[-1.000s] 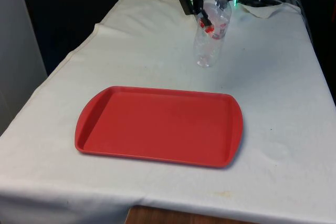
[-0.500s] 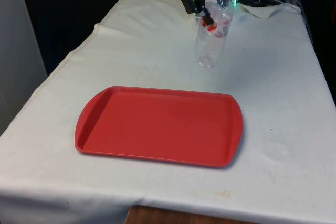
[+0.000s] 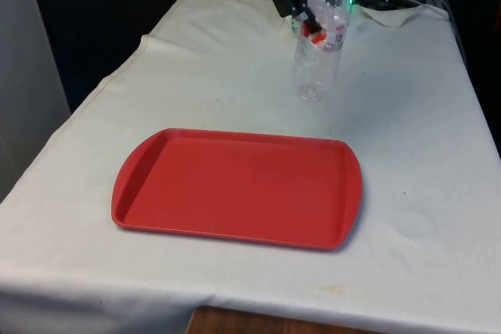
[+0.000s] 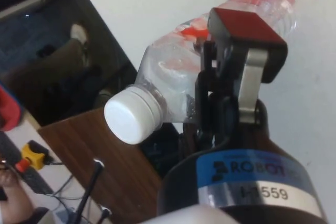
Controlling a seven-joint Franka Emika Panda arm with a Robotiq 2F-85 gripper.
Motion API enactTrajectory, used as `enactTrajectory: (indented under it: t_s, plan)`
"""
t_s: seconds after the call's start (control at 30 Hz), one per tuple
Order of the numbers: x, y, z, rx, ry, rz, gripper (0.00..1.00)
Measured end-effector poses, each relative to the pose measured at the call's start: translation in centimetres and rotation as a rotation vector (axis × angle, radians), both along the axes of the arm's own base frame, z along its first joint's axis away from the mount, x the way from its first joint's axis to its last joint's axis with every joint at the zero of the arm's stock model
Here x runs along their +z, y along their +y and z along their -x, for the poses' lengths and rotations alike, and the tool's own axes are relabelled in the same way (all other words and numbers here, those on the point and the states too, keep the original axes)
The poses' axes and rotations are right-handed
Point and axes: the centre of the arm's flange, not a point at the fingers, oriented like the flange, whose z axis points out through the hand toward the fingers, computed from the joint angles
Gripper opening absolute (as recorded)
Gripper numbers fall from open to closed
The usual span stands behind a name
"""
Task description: Place the bottle upright on the tray.
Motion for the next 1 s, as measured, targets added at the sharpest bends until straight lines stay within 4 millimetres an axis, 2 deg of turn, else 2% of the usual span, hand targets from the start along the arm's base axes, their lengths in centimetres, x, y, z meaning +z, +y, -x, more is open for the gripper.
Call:
enactTrajectory:
  t_s: [1.0]
  plan:
    - [-0.30, 0.22, -0.21, 0.031, -0.050, 0.012, 0.34]
